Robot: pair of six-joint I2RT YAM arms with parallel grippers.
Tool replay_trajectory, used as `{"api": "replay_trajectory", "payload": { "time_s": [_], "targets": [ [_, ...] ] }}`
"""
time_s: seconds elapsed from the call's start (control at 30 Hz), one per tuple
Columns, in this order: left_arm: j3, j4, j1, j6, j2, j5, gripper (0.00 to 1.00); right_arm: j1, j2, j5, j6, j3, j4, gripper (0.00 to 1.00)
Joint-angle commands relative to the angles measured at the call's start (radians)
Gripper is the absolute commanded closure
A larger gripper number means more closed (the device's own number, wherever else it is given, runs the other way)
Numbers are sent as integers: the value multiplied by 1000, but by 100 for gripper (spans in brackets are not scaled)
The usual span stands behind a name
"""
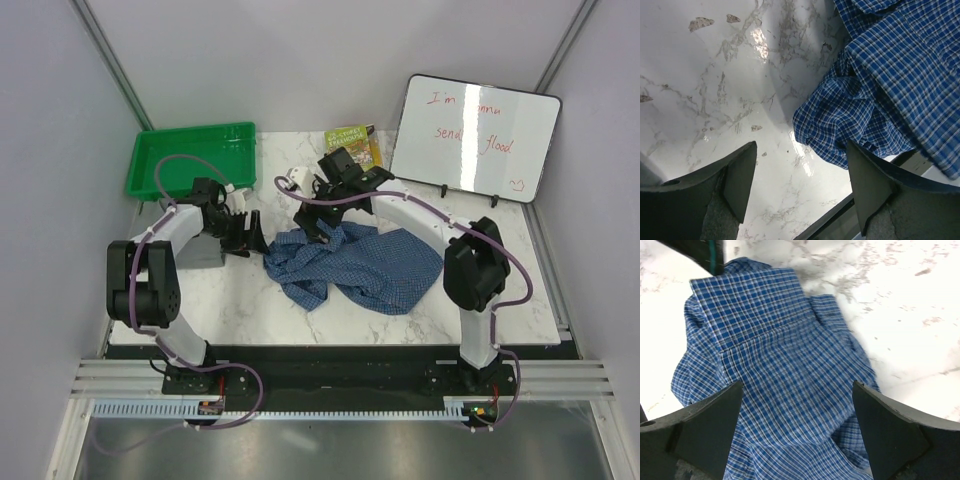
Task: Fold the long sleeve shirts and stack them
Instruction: Move the shirt to the center of the board, then flatten the shirt out
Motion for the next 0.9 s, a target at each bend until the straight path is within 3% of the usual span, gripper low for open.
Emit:
{"api": "replay_trajectory", "payload": {
  "time_s": [0.0,0.1,0.17,0.23,0.3,0.33,0.37,0.4,0.47,0.57,0.7,0.8,0.87],
  "targets": [
    [-16,59,1,-65,40,81,23,27,24,-35,-38,15,10,2],
    [-10,87,1,-94,87,89,29,33,71,28,-45,33,10,2],
    [-1,92,0,-100,121,92,40,32,91,98,-38,45,25,12],
    [12,92,1,-103,140,95,56,27,88,129,-39,68,28,38],
    [22,92,1,-105,158,103,69,3,57,126,-48,75,18,55],
    [31,92,3,-97,160,115,83,-6,44,123,-54,73,-11,78],
    [39,90,3,-94,158,118,88,-28,13,125,-64,68,-30,94],
    [64,89,7,-92,146,112,92,-36,-5,131,-79,49,-50,100],
    [93,89,10,-86,120,72,98,-82,-86,113,-103,12,-116,100],
    [171,87,12,-75,68,22,98,-158,-251,85,-143,-121,-172,100],
    [361,86,7,-35,55,18,98,-165,-459,59,-257,-360,-275,100],
    [512,52,-44,3,83,98,98,-35,-581,41,-262,-463,-303,100],
    [580,6,-100,61,92,144,98,113,-605,7,-213,-476,-291,91]
  ]
}}
